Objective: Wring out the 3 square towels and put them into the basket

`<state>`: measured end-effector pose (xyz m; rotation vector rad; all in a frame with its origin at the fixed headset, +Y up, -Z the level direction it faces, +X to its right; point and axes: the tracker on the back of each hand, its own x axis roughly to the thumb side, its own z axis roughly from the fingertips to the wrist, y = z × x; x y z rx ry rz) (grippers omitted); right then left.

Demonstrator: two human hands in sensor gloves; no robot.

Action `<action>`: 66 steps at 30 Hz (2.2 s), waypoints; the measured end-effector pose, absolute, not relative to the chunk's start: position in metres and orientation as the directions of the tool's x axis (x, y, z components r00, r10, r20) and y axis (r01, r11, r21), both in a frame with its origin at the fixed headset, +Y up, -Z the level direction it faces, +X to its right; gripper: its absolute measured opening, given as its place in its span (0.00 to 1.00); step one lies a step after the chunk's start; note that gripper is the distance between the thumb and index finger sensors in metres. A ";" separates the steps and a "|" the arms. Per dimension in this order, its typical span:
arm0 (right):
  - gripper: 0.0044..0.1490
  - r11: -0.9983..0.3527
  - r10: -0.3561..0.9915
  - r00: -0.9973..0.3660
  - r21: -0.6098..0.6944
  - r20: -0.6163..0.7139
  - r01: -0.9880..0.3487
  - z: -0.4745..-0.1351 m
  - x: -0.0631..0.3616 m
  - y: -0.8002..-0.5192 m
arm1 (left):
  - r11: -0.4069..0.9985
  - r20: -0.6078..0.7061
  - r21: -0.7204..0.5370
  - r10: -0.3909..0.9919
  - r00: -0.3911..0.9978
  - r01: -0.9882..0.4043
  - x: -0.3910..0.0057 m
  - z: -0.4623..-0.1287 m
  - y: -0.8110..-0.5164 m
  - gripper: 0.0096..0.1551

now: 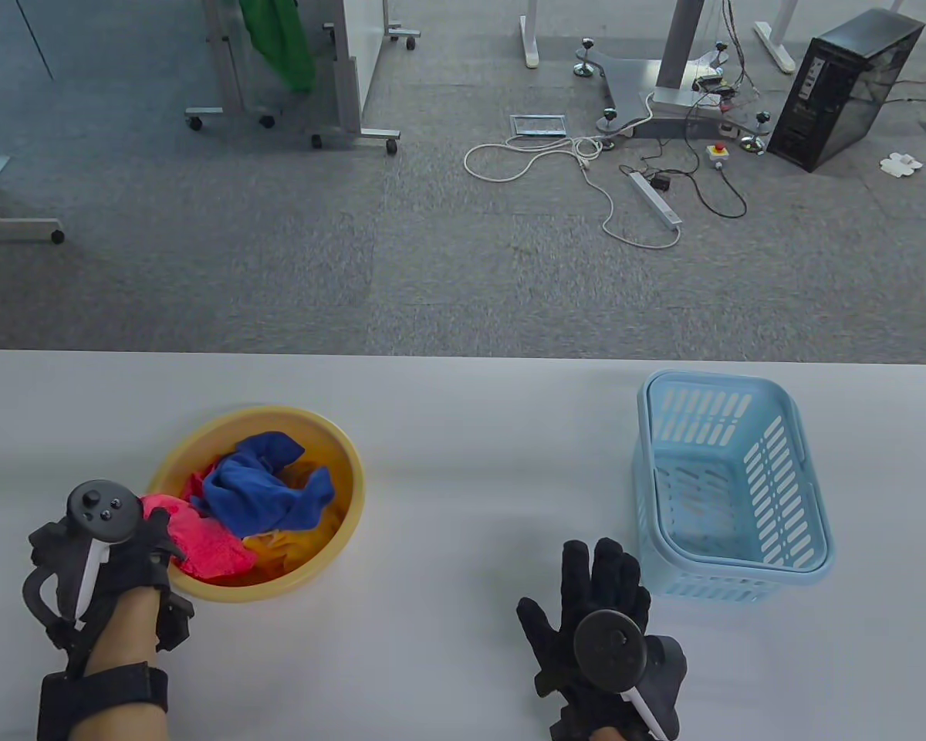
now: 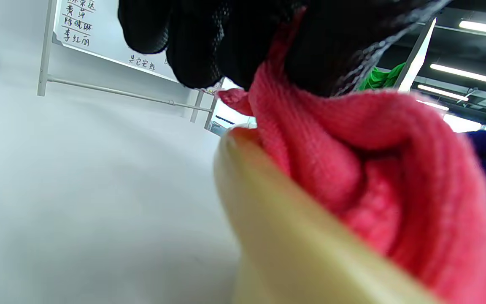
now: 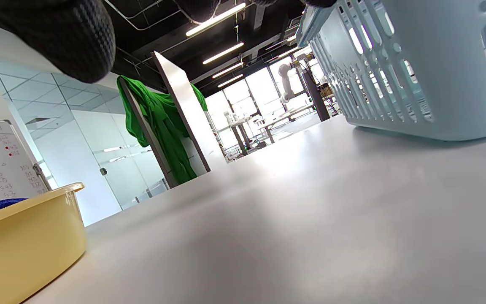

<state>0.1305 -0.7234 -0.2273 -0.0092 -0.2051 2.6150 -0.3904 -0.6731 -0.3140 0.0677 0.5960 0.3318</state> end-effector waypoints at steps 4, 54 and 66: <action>0.57 -0.850 0.506 -0.862 -0.149 0.039 -0.506 -0.227 0.131 -0.722 | 0.936 -0.515 0.198 0.353 0.781 -0.292 -0.386 -0.312 -0.658 0.24; 0.57 -0.781 0.597 -0.801 -0.196 0.047 -0.593 -0.221 0.143 -0.706 | 0.556 0.112 0.554 0.687 0.718 -0.620 -0.288 -0.286 -0.470 0.22; 0.56 -0.770 0.611 -0.790 -0.192 0.053 -0.609 -0.221 0.144 -0.705 | 0.571 0.250 0.496 0.628 0.737 -0.654 -0.239 -0.290 -0.446 0.24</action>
